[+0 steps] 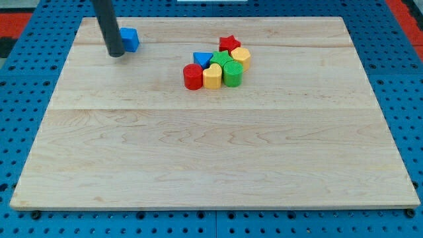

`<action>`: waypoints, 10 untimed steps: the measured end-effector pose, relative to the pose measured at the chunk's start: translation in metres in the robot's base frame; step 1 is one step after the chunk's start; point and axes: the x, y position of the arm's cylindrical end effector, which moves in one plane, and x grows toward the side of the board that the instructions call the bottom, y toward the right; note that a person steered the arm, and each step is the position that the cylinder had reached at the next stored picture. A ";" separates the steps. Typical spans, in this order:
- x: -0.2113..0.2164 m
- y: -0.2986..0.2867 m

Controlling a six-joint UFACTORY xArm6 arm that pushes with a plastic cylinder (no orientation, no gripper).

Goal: Move the blue cube above the green star

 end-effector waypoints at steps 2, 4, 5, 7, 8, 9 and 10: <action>-0.046 -0.020; -0.037 0.087; -0.035 0.141; -0.025 0.148; -0.004 0.165; -0.001 0.181; -0.022 0.161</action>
